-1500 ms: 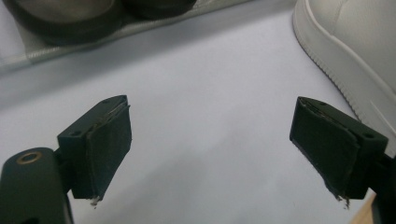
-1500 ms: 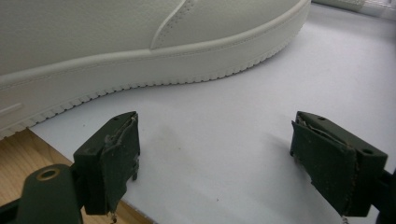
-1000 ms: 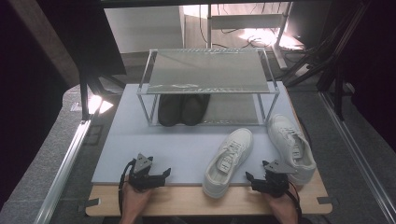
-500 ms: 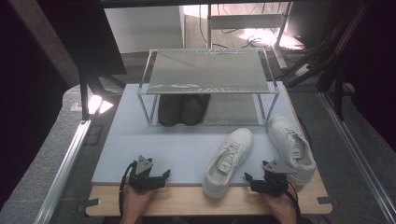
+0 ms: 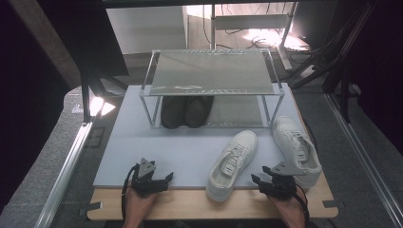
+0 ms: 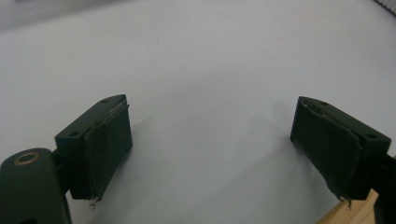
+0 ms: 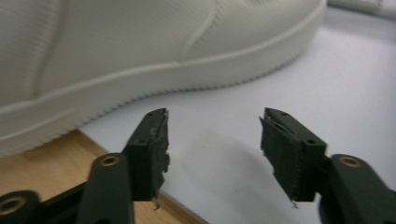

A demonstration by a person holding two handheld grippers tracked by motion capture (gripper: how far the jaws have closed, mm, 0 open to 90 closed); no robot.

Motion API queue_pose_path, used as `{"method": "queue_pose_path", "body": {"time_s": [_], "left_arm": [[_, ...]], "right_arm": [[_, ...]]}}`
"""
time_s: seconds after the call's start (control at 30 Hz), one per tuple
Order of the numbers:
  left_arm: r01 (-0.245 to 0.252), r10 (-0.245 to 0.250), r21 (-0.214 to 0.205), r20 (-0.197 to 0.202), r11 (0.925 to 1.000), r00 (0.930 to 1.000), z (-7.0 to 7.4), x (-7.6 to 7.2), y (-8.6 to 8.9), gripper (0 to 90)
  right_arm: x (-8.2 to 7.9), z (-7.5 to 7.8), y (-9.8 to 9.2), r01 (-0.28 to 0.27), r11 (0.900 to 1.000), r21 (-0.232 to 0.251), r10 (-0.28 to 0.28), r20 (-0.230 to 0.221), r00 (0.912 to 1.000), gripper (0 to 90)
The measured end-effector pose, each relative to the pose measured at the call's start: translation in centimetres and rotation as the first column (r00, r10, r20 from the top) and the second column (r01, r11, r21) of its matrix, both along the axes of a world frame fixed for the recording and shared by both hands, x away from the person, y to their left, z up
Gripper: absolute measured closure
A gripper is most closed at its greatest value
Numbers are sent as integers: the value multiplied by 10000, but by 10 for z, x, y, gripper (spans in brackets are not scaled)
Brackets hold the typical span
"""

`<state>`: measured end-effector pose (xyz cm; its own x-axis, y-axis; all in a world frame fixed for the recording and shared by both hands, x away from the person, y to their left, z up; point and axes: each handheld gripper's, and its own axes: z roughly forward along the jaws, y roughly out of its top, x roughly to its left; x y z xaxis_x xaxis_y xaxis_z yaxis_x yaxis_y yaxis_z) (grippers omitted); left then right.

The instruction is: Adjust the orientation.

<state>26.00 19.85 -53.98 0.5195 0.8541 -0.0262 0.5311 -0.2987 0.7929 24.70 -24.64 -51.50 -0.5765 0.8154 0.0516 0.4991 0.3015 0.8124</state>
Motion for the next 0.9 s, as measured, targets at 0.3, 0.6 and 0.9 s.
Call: {"method": "queue_pose_path", "body": {"time_s": [0.3,0.6,0.9], "left_arm": [[-10,10,-3,-7,10000,10000,0,0,0,121],[-14,14,-7,-7,10000,10000,0,0,0,121],[-16,16,-7,-5,10000,10000,0,0,0,121]], "right_arm": [[-2,10,4,-834,9963,217,844,-488,9952,628],[-9,26,10,-1459,9880,503,1489,-603,9870,762],[-15,45,27,-2247,9720,691,2301,-832,9696,894]]}}
